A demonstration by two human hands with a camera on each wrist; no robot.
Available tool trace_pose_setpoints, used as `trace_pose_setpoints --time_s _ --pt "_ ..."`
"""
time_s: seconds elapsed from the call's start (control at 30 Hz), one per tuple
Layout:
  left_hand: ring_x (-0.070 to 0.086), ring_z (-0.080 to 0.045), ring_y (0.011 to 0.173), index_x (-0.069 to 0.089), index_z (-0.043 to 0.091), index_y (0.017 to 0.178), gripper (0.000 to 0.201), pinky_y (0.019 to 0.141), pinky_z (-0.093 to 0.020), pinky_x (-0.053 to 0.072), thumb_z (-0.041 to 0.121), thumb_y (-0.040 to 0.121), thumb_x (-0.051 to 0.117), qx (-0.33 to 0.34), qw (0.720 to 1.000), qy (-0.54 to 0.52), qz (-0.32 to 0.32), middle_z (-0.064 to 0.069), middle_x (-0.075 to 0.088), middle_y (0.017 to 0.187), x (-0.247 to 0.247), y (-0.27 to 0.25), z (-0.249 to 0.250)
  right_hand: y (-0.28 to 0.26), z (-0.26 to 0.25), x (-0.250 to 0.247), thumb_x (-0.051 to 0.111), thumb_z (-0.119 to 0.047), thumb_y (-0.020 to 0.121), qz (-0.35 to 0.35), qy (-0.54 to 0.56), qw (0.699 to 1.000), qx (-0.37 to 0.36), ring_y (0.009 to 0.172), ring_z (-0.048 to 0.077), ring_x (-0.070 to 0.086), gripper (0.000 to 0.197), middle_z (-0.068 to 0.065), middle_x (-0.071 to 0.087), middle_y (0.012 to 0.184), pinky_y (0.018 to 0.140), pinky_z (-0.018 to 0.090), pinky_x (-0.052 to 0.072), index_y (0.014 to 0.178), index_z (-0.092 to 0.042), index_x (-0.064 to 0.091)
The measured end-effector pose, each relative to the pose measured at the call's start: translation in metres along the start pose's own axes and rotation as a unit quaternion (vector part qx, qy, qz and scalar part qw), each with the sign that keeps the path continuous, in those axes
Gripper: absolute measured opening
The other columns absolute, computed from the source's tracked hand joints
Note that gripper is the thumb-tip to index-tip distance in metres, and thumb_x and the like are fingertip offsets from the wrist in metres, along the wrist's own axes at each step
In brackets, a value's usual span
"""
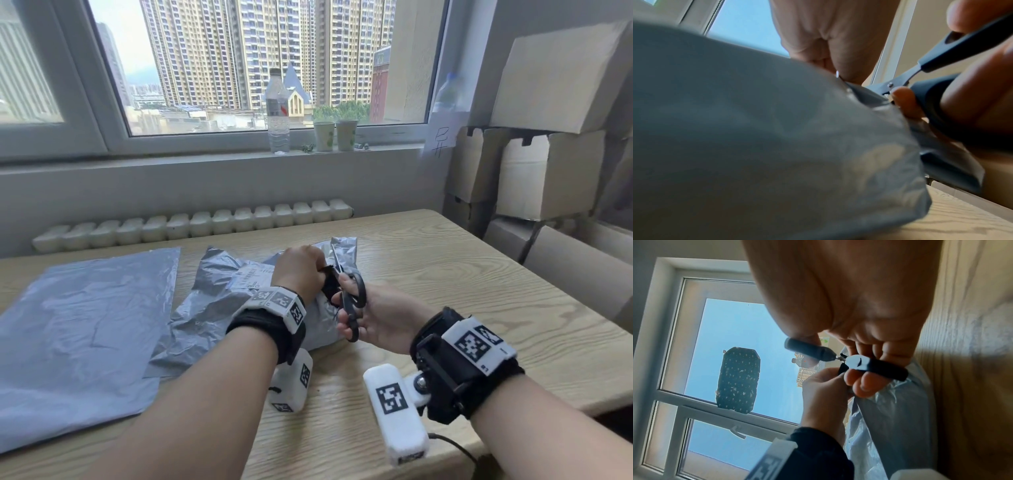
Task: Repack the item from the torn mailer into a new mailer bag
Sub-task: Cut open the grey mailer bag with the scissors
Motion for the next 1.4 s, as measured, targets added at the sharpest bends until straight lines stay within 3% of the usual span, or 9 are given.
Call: trace_pose_setpoints --time_s 0.17,0.3,0.43,0.6,0.87,1.0,1.17,1.3,1.4 --pt "0.061 -0.022 0.079 0.071 0.017 0.079 0.009 0.064 -0.022 0.034 0.016 0.079 0.062 0.002 1.000 -0.022 0.006 -0.003 0.071 0.084 -0.003 -0.003 -0.001 0.003 -0.004 0.006 0.053 -0.036 0.095 0.019 0.008 1.000 -0.002 0.058 0.016 0.050 0.033 0.008 0.049 0.068 0.042 0.020 0.049 0.094 -0.003 0.052" --pt "0.062 -0.022 0.079 0.070 0.013 0.075 0.007 0.063 -0.022 0.034 0.014 0.078 0.064 -0.004 0.999 -0.049 0.011 -0.005 0.071 0.079 -0.006 -0.005 -0.005 0.005 -0.007 0.011 0.055 -0.025 0.096 0.051 0.024 0.998 -0.023 0.048 0.013 0.049 0.027 0.008 0.048 0.064 0.036 0.016 0.045 0.083 -0.002 0.054" --pt "0.063 -0.022 0.090 0.072 0.014 0.090 0.014 0.070 -0.022 0.040 0.012 0.080 0.062 -0.025 0.997 -0.070 0.016 -0.004 0.072 0.090 -0.006 -0.007 -0.008 0.004 -0.007 0.007 0.056 -0.016 0.095 0.062 0.043 0.996 -0.043 0.035 0.009 0.047 0.021 0.009 0.046 0.062 0.035 0.015 0.044 0.083 0.001 0.055" --pt "0.064 -0.021 0.093 0.068 0.019 0.108 0.025 0.080 -0.026 0.045 0.015 0.085 0.059 -0.032 0.994 -0.102 0.032 -0.004 0.072 0.096 -0.007 -0.004 -0.006 0.000 -0.006 0.001 0.054 -0.023 0.096 0.041 0.018 0.998 -0.035 0.046 0.015 0.050 0.025 0.009 0.049 0.062 0.041 0.016 0.049 0.095 0.003 0.053" --pt "0.065 -0.018 0.095 0.077 0.020 0.095 0.025 0.083 -0.026 0.049 0.010 0.086 0.056 -0.006 0.995 -0.096 0.017 0.000 0.074 0.098 -0.009 -0.007 0.001 0.003 -0.006 0.003 0.054 -0.033 0.096 0.016 -0.004 1.000 -0.011 0.057 0.017 0.053 0.033 0.009 0.052 0.069 0.044 0.020 0.050 0.100 0.000 0.053" --pt "0.064 -0.017 0.094 0.077 0.019 0.093 0.023 0.082 -0.024 0.046 0.010 0.085 0.058 -0.004 0.995 -0.103 0.011 0.000 0.074 0.096 -0.010 -0.008 -0.002 0.005 -0.007 0.005 0.053 -0.031 0.096 0.022 -0.006 1.000 -0.014 0.055 0.016 0.051 0.030 0.008 0.050 0.067 0.042 0.018 0.050 0.098 -0.001 0.052" --pt "0.065 -0.016 0.091 0.078 0.019 0.089 0.015 0.085 -0.030 0.052 0.014 0.080 0.066 -0.018 0.992 -0.125 0.018 0.002 0.074 0.092 -0.009 -0.005 -0.006 0.004 -0.009 0.006 0.053 -0.024 0.097 0.035 -0.001 0.999 -0.037 0.052 0.015 0.048 0.023 0.007 0.047 0.063 0.040 0.016 0.047 0.094 -0.001 0.053" --pt "0.066 -0.018 0.089 0.078 0.020 0.085 0.012 0.083 -0.032 0.053 0.017 0.076 0.071 -0.041 0.990 -0.134 0.022 0.000 0.074 0.090 -0.007 -0.002 -0.008 0.005 -0.010 0.007 0.054 -0.017 0.096 0.043 0.008 0.997 -0.061 0.037 0.009 0.048 0.018 0.007 0.045 0.063 0.038 0.015 0.044 0.087 -0.001 0.055" --pt "0.065 -0.018 0.091 0.077 0.017 0.087 0.011 0.085 -0.032 0.052 0.017 0.078 0.071 -0.042 0.990 -0.131 0.020 -0.001 0.073 0.093 -0.008 -0.002 -0.010 0.006 -0.012 0.004 0.056 -0.012 0.094 0.041 0.013 0.996 -0.078 0.036 0.006 0.049 0.015 0.008 0.046 0.066 0.039 0.015 0.047 0.088 0.001 0.056"
Point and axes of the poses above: each hand's wrist, its own y-axis towards the middle knuckle, its own x-axis out of the palm, z = x × y, the point moved 6 cm from there along y, towards the middle knuckle
